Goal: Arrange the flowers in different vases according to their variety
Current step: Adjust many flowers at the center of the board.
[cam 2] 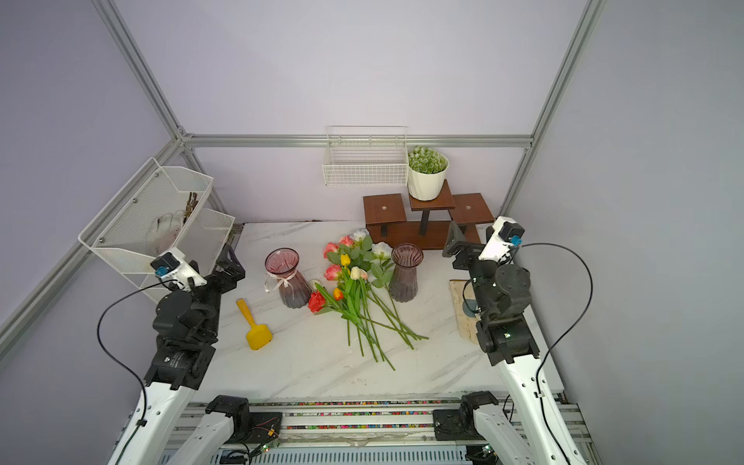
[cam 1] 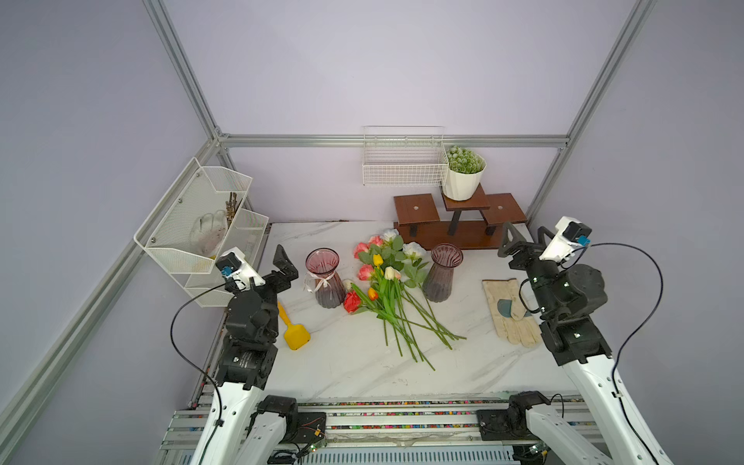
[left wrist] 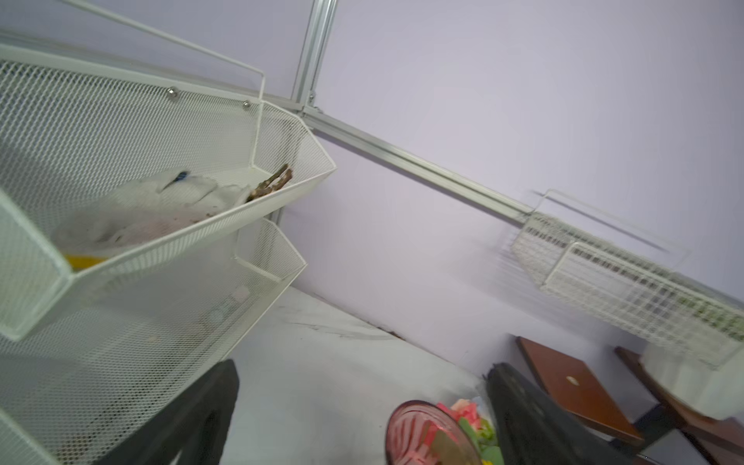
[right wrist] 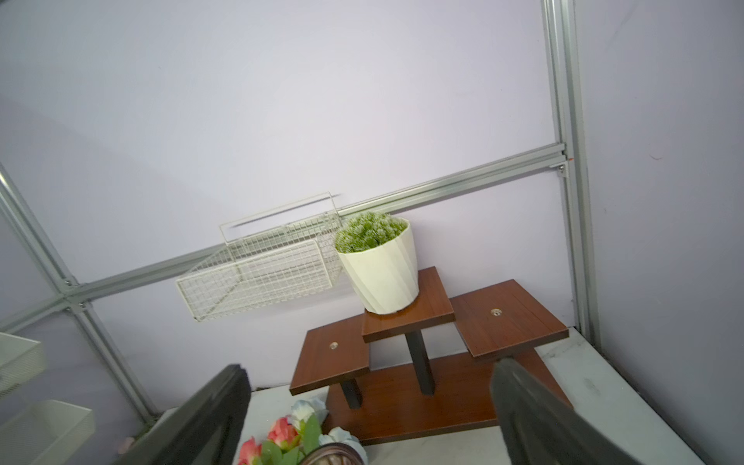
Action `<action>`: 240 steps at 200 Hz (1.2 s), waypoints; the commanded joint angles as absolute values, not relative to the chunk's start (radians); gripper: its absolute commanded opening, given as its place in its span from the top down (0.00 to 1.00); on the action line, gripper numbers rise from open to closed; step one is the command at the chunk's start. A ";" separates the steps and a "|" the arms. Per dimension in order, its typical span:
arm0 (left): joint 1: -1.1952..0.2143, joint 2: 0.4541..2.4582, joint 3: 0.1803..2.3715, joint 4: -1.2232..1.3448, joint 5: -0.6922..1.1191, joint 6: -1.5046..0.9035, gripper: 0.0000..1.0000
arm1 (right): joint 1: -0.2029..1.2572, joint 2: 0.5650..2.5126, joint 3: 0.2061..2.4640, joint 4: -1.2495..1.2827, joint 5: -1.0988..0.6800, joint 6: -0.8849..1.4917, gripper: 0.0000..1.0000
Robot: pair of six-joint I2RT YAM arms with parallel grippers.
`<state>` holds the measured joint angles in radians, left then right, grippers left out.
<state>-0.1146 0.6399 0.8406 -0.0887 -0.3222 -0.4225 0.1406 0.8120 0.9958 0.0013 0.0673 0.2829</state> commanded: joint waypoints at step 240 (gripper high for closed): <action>-0.629 0.926 0.411 -0.051 -0.037 -0.760 0.00 | 0.779 1.517 0.861 -0.236 0.013 0.369 0.44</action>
